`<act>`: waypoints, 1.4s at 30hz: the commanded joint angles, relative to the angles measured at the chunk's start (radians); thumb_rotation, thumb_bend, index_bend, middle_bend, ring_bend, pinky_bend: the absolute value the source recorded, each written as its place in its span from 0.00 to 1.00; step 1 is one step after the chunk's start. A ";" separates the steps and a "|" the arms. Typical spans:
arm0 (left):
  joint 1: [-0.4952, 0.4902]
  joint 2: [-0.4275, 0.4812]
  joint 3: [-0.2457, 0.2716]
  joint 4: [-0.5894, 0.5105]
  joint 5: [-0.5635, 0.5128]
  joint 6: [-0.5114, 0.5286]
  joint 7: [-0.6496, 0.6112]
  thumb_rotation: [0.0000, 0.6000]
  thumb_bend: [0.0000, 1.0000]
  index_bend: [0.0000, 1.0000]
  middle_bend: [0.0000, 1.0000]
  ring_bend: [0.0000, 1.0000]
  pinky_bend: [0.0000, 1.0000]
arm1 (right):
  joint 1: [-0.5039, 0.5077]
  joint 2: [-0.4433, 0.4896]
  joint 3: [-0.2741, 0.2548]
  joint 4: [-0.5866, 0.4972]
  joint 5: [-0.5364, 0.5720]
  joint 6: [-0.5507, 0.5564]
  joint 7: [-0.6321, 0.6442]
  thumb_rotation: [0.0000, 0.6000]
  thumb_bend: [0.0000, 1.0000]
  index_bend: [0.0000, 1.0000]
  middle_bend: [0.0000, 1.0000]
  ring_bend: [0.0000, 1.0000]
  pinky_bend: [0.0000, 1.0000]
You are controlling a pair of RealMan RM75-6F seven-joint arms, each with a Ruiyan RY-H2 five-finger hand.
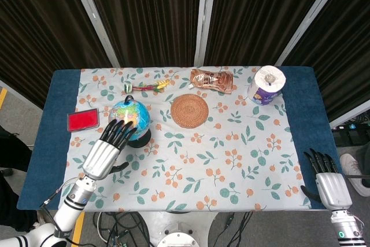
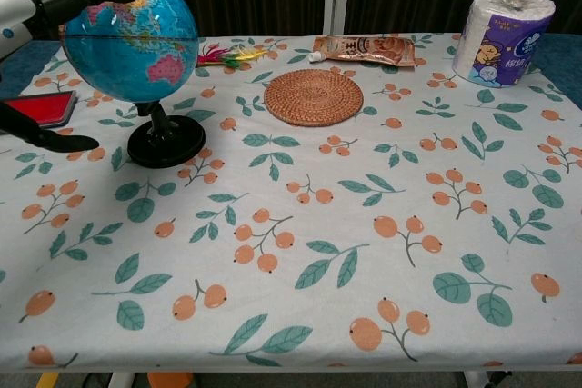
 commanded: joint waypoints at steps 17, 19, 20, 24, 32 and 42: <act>0.102 0.041 0.011 0.041 -0.167 0.045 -0.045 1.00 0.00 0.03 0.00 0.00 0.00 | 0.000 0.007 0.001 -0.017 -0.006 0.009 -0.012 1.00 0.14 0.00 0.00 0.00 0.00; 0.111 0.045 0.007 0.042 -0.177 0.054 -0.048 1.00 0.00 0.03 0.00 0.00 0.00 | 0.000 0.008 0.002 -0.019 -0.006 0.009 -0.014 1.00 0.14 0.00 0.00 0.00 0.00; 0.115 0.048 0.004 0.042 -0.178 0.063 -0.052 1.00 0.00 0.03 0.00 0.00 0.00 | 0.000 0.008 0.002 -0.020 -0.007 0.009 -0.015 1.00 0.14 0.00 0.00 0.00 0.00; 0.121 0.054 -0.004 0.037 -0.144 0.108 -0.068 1.00 0.00 0.03 0.00 0.00 0.00 | 0.000 0.009 0.002 -0.022 -0.006 0.011 -0.017 1.00 0.14 0.00 0.00 0.00 0.00; 0.081 0.047 0.020 0.039 0.030 0.152 -0.091 1.00 0.00 0.03 0.00 0.00 0.00 | 0.001 0.005 0.000 -0.018 -0.005 0.005 -0.015 1.00 0.14 0.00 0.00 0.00 0.00; 0.019 0.018 0.018 0.012 0.047 0.059 -0.054 1.00 0.00 0.03 0.00 0.00 0.00 | 0.001 0.003 0.000 -0.009 -0.001 0.000 -0.007 1.00 0.14 0.00 0.00 0.00 0.00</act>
